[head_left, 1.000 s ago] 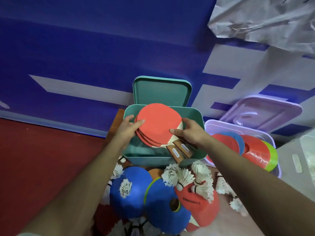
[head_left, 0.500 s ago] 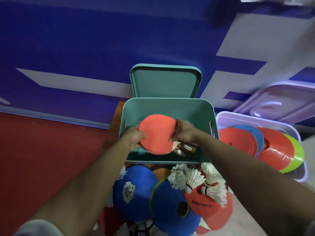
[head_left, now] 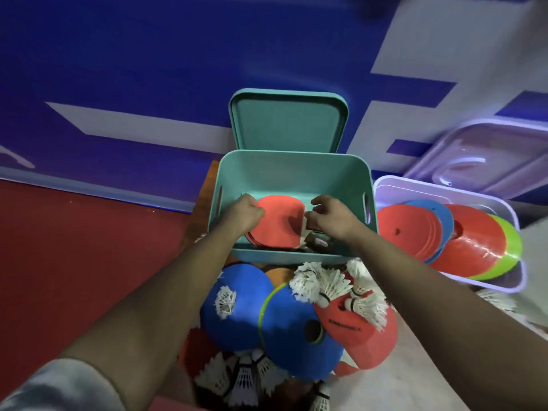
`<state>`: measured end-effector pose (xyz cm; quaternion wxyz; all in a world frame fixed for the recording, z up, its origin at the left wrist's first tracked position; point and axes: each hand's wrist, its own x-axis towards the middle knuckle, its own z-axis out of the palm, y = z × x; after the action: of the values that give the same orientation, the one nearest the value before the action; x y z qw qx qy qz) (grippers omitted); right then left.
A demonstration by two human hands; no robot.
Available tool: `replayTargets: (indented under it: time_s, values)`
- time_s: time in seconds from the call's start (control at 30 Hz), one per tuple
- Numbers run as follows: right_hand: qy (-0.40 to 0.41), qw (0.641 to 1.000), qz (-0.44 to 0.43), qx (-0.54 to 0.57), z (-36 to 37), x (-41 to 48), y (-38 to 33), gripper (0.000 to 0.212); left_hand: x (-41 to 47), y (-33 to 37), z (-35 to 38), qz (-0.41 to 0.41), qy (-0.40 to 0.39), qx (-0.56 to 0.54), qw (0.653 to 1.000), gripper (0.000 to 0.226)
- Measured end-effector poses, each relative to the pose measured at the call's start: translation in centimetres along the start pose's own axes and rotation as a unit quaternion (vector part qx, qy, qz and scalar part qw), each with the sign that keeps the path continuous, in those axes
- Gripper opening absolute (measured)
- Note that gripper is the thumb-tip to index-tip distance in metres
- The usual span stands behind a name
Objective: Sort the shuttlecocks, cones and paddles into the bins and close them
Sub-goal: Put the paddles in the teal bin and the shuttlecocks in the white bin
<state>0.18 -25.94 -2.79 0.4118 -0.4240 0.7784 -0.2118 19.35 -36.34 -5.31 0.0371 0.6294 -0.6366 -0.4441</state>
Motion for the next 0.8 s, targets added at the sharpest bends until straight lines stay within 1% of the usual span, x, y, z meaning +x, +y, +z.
replayTargets:
  time_s: [0.07, 0.1, 0.13, 0.17, 0.23, 0.3, 0.4, 0.47, 0.53, 0.57, 0.6, 0.67, 0.7, 0.77, 0.8]
  values:
    - [0.047, 0.998, -0.037, 0.017, -1.2, -3.1, -0.2, 0.039, -3.1, 0.6, 0.2, 0.039, 0.038, -0.055, 0.997, 0.005]
    - [0.066, 0.996, -0.056, 0.027, -1.7, -4.8, -0.1, 0.036, -5.1, 1.1, 0.5, 0.074, 0.042, -0.085, 0.993, 0.004]
    - [0.077, 0.993, -0.073, 0.043, -2.2, -6.6, 0.1, 0.032, -7.4, 1.6, 1.0, 0.109, 0.041, -0.108, 0.987, 0.010]
    - [0.082, 0.991, -0.090, 0.060, -2.6, -8.3, 0.4, 0.029, -9.7, 2.0, 1.5, 0.140, 0.040, -0.128, 0.981, 0.012]
    - [0.096, 0.986, -0.111, 0.081, -3.1, -11.2, 1.7, 0.023, -13.7, 2.7, 2.4, 0.186, 0.047, -0.154, 0.969, 0.011]
    - [0.130, 0.980, -0.128, 0.079, -3.2, -13.8, 3.5, 0.019, -16.9, 2.5, 3.4, 0.210, 0.059, -0.158, 0.963, 0.012]
    - [0.184, 0.970, -0.153, 0.034, -2.8, -16.6, 6.8, 0.013, -18.9, 0.5, 5.8, 0.201, 0.044, -0.127, 0.970, 0.016]
    - [0.205, 0.971, -0.127, 0.007, -2.0, -17.6, 9.2, 0.008, -18.9, -1.6, 7.7, 0.179, 0.044, -0.088, 0.979, 0.020]
    - [0.201, 0.976, -0.082, -0.012, -0.9, -17.9, 11.3, 0.014, -18.2, -3.2, 9.3, 0.137, 0.058, -0.030, 0.988, 0.014]
    - [0.184, 0.981, -0.058, -0.024, -0.3, -17.9, 12.2, 0.019, -17.9, -3.8, 10.0, 0.119, 0.067, 0.005, 0.991, 0.019]
    - [0.162, 0.986, -0.026, -0.032, 0.4, -17.9, 12.9, 0.024, -17.6, -4.1, 10.7, 0.103, 0.071, 0.046, 0.991, 0.031]
    - [0.122, 0.990, 0.043, -0.047, 1.7, -17.4, 14.3, 0.037, -17.2, -4.1, 11.8, 0.087, 0.063, 0.129, 0.986, 0.050]
    - [0.111, 0.990, 0.061, -0.055, 2.2, -17.1, 14.8, 0.042, -17.0, -3.9, 12.2, 0.084, 0.057, 0.160, 0.982, 0.055]
    - [0.101, 0.990, 0.079, -0.062, 2.7, -16.5, 15.3, 0.043, -16.4, -3.6, 13.2, 0.089, 0.053, 0.206, 0.973, 0.057]
    - [0.099, 0.990, 0.081, -0.063, 2.8, -16.4, 15.2, 0.038, -16.1, -3.6, 13.6, 0.089, 0.055, 0.214, 0.971, 0.054]
